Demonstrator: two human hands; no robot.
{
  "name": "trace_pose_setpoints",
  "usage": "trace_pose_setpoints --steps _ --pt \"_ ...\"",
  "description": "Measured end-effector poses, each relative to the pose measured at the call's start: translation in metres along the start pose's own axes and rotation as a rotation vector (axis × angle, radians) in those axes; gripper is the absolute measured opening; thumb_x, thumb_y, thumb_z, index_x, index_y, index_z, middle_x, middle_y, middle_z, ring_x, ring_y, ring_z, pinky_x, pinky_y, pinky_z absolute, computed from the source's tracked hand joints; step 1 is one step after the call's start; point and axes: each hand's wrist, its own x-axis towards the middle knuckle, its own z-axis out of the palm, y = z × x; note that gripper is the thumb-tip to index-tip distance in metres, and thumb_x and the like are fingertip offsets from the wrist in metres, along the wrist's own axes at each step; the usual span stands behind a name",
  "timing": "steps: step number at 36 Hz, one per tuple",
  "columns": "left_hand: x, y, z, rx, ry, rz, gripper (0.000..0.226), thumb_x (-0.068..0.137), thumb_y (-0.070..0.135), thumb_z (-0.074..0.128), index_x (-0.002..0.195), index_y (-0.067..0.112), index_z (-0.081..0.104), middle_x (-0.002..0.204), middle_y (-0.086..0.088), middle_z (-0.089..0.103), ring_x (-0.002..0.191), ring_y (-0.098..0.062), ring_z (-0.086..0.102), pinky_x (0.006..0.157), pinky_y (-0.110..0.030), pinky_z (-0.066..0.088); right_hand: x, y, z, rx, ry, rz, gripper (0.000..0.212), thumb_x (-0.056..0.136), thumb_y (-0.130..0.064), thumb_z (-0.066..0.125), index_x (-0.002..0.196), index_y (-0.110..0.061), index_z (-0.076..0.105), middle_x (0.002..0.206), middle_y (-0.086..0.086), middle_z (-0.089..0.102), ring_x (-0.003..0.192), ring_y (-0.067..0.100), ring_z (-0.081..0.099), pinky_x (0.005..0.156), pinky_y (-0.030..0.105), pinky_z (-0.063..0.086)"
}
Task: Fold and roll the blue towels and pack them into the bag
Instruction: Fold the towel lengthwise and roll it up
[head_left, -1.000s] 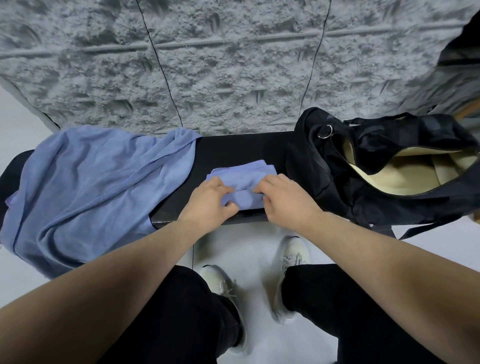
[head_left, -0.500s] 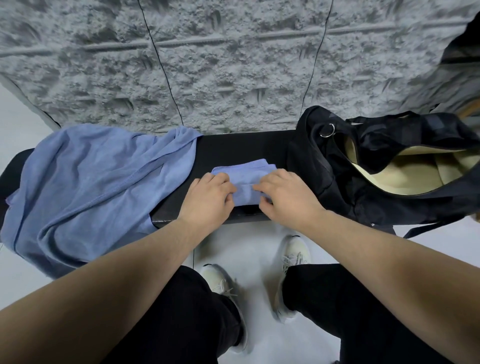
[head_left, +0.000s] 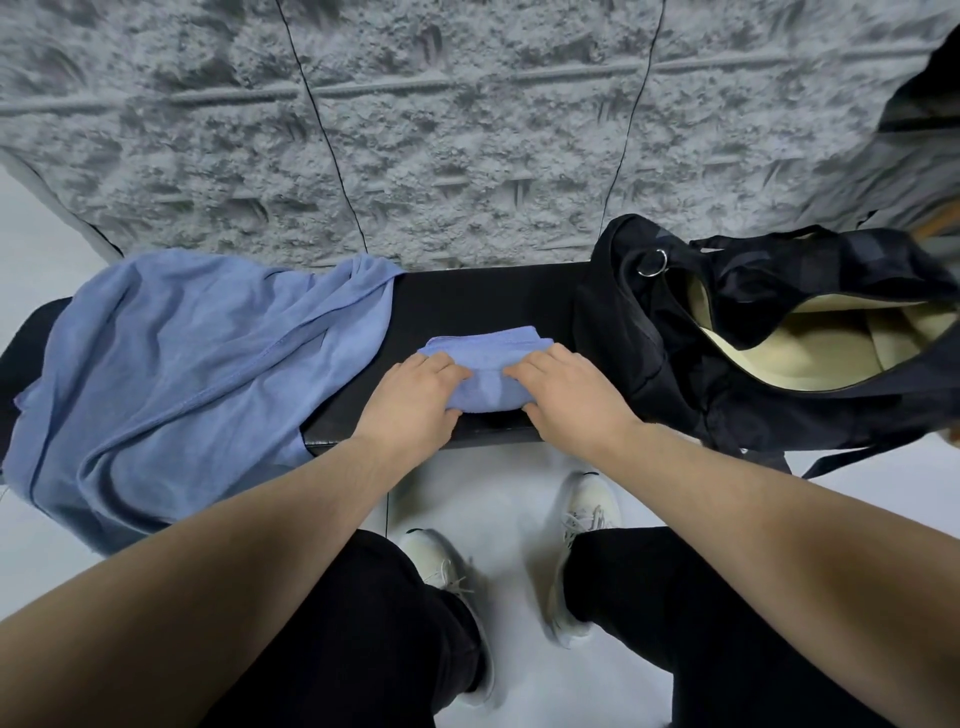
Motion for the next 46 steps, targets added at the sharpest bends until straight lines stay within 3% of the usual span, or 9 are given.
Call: trace_pose_setpoints --steps 4,7,14,24,29,33,35,41,46 --pt "-0.004 0.005 -0.004 0.046 -0.031 0.011 0.045 0.088 0.017 0.054 0.133 0.019 0.055 0.127 0.001 0.059 0.112 -0.025 0.051 0.095 -0.034 0.04 -0.005 -0.003 -0.003 -0.009 -0.063 0.014 0.051 0.087 -0.009 0.053 0.137 -0.013 0.049 0.127 0.003 0.058 0.116 0.029 0.047 0.093 0.037 0.039" --pt "-0.007 0.006 -0.006 0.062 -0.052 0.017 0.045 0.086 0.019 0.053 0.131 0.021 0.055 0.124 0.003 0.059 0.108 -0.024 0.051 0.091 -0.034 0.041 -0.009 -0.008 -0.007 -0.002 -0.085 0.055 0.055 0.086 -0.012 0.052 0.14 -0.013 0.039 0.12 0.006 0.061 0.112 0.029 0.047 0.089 0.037 0.04" --pt "-0.011 0.011 -0.01 0.067 -0.123 -0.018 0.044 0.082 0.021 0.051 0.126 0.024 0.056 0.121 0.006 0.058 0.105 -0.019 0.048 0.085 -0.031 0.037 -0.015 -0.014 -0.009 0.015 -0.158 0.066 0.034 0.086 -0.018 0.051 0.119 -0.016 0.045 0.109 0.002 0.06 0.105 0.025 0.046 0.088 0.038 0.04" --pt "-0.01 0.014 -0.016 -0.049 -0.203 -0.075 0.026 0.081 0.015 0.047 0.104 0.025 0.056 0.115 0.002 0.058 0.089 -0.017 0.036 0.078 -0.032 0.029 -0.012 -0.009 -0.017 0.334 -0.283 0.221 0.04 0.088 -0.018 0.048 0.127 -0.025 0.048 0.117 -0.002 0.059 0.112 0.019 0.041 0.091 0.029 0.038" --pt "-0.008 0.012 -0.011 0.018 -0.178 -0.05 0.043 0.09 0.023 0.041 0.131 0.024 0.053 0.126 0.003 0.053 0.109 -0.021 0.044 0.094 -0.034 0.033 -0.007 -0.008 -0.013 0.298 -0.228 0.23 0.046 0.089 -0.02 0.047 0.134 -0.028 0.051 0.128 -0.007 0.047 0.113 0.016 0.037 0.099 0.029 0.031" --pt "-0.008 0.006 -0.005 0.082 -0.117 -0.025 0.065 0.08 0.037 0.012 0.127 0.025 0.055 0.119 0.006 0.045 0.109 -0.019 0.038 0.096 -0.034 0.027 -0.005 -0.009 -0.013 0.137 -0.155 0.21 0.048 0.089 -0.024 0.046 0.136 -0.034 0.052 0.122 -0.01 0.041 0.117 0.016 0.032 0.099 0.031 0.021" --pt "-0.008 0.005 -0.001 0.121 -0.088 0.002 0.071 0.074 0.038 0.008 0.122 0.022 0.057 0.117 0.004 0.044 0.107 -0.02 0.039 0.094 -0.035 0.027 -0.005 -0.011 -0.012 0.101 -0.152 0.2 0.048 0.089 -0.024 0.046 0.135 -0.033 0.053 0.119 -0.01 0.042 0.115 0.017 0.033 0.098 0.033 0.021" --pt "-0.01 0.005 0.0 0.1 -0.019 0.048 0.056 0.078 0.022 0.037 0.132 0.025 0.053 0.112 0.002 0.05 0.097 -0.023 0.046 0.089 -0.036 0.032 -0.008 -0.011 -0.011 0.144 -0.13 0.206 0.05 0.089 -0.025 0.046 0.137 -0.038 0.036 0.123 -0.013 0.049 0.111 0.017 0.041 0.097 0.039 0.029" --pt "-0.007 0.009 -0.006 0.021 0.041 0.037 0.039 0.079 0.008 0.052 0.115 0.022 0.057 0.106 0.004 0.054 0.087 -0.023 0.048 0.073 -0.035 0.039 -0.007 -0.011 -0.012 0.142 -0.091 0.192 0.034 0.09 -0.021 0.046 0.121 -0.035 0.049 0.119 -0.012 0.05 0.108 0.016 0.041 0.092 0.037 0.029"
